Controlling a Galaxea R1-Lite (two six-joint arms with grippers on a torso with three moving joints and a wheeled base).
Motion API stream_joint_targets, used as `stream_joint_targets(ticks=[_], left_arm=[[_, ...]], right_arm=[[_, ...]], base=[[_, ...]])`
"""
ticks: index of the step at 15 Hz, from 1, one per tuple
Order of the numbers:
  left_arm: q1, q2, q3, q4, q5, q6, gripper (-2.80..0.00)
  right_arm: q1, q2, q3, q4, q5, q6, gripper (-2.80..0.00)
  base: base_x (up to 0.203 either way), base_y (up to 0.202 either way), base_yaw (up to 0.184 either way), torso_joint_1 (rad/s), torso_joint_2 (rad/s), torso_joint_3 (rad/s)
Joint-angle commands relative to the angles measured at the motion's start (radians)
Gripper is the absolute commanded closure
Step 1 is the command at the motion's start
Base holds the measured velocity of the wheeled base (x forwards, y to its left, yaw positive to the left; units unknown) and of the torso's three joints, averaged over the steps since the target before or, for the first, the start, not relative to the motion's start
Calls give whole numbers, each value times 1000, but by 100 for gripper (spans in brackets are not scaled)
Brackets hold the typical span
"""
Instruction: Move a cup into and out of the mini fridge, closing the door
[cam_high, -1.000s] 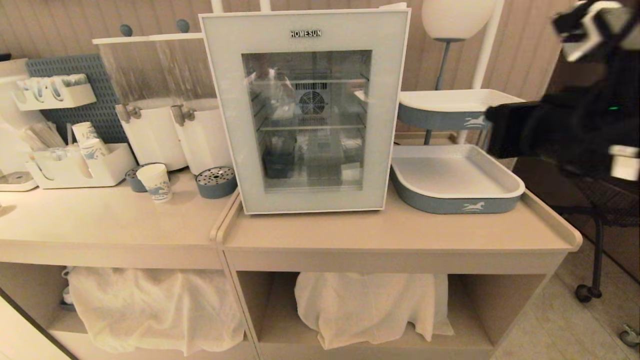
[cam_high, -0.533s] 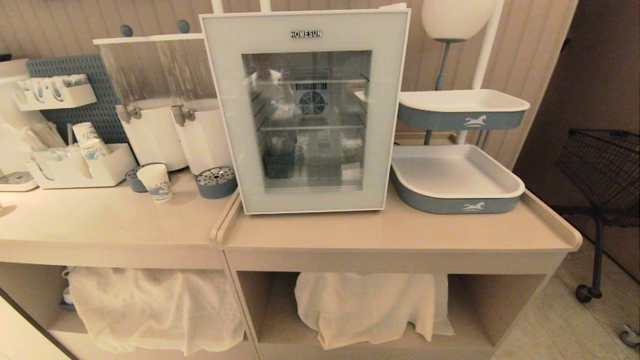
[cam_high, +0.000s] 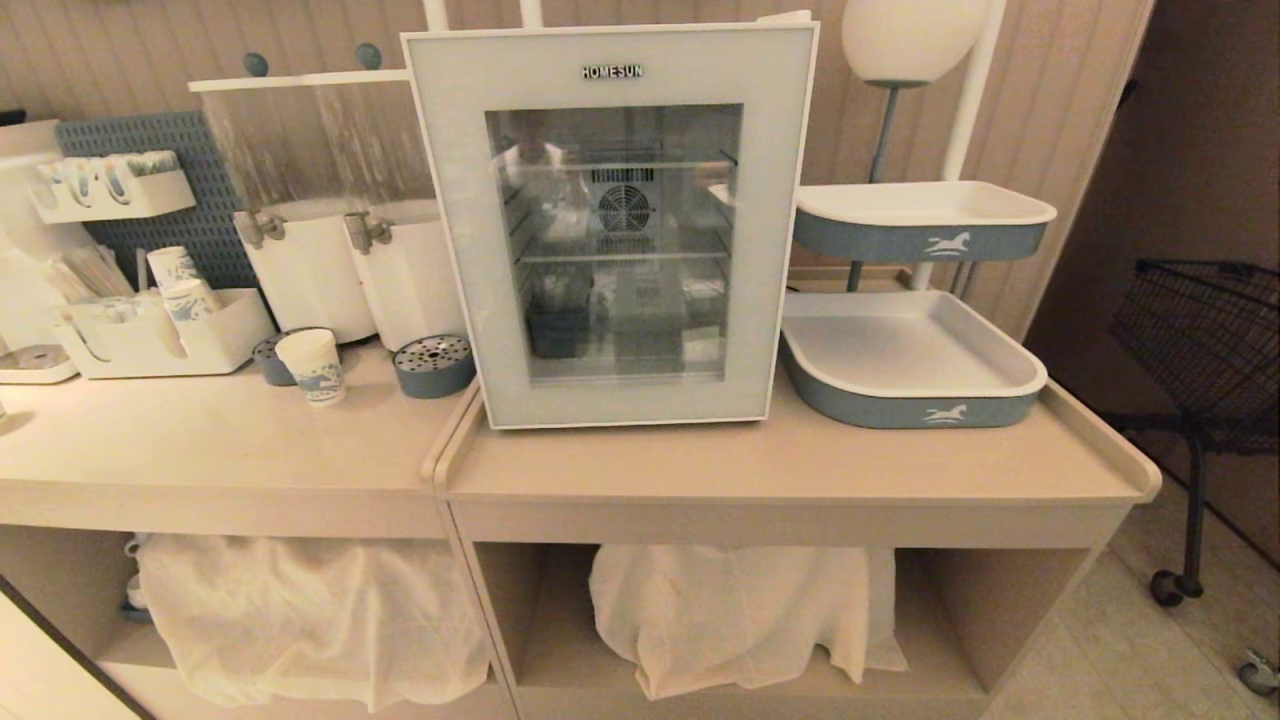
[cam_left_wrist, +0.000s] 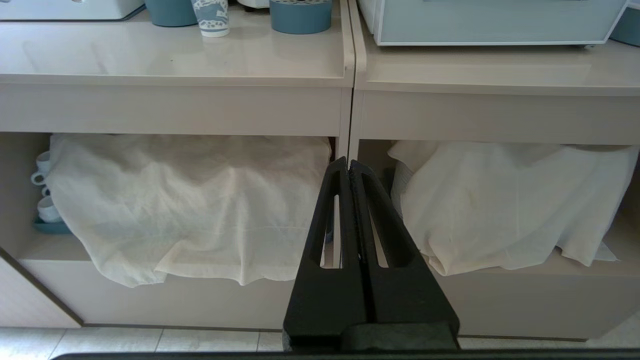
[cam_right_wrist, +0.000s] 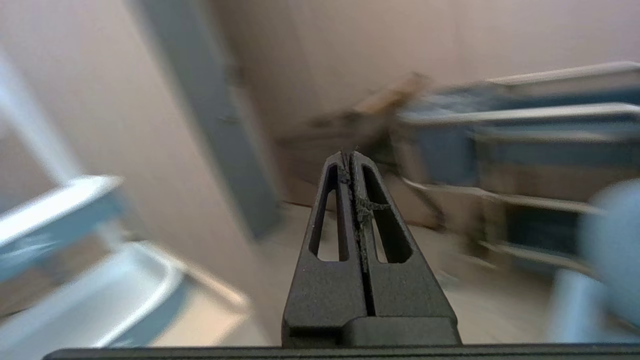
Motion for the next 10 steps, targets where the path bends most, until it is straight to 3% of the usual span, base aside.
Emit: stream_joint_targets(ticks=[1, 3, 6, 8, 10], left_arm=[[0, -2, 0, 0, 0, 0, 0], [0, -2, 0, 0, 0, 0, 0], [0, -2, 0, 0, 0, 0, 0], [0, -2, 0, 0, 0, 1, 0], [0, -2, 0, 2, 0, 1, 0]], right_arm=[[-19, -54, 61, -21, 192, 19, 0], [-21, -54, 116, 42, 528, 94, 0], [-22, -56, 124, 287, 924, 266, 0], [-21, -57, 128, 359, 1030, 317, 0], [45, -60, 129, 407, 1095, 320, 0]], base=[[0, 0, 0, 0, 0, 0], [0, 0, 0, 0, 0, 0], [0, 0, 0, 0, 0, 0], [0, 0, 0, 0, 0, 0], [0, 0, 0, 0, 0, 0]])
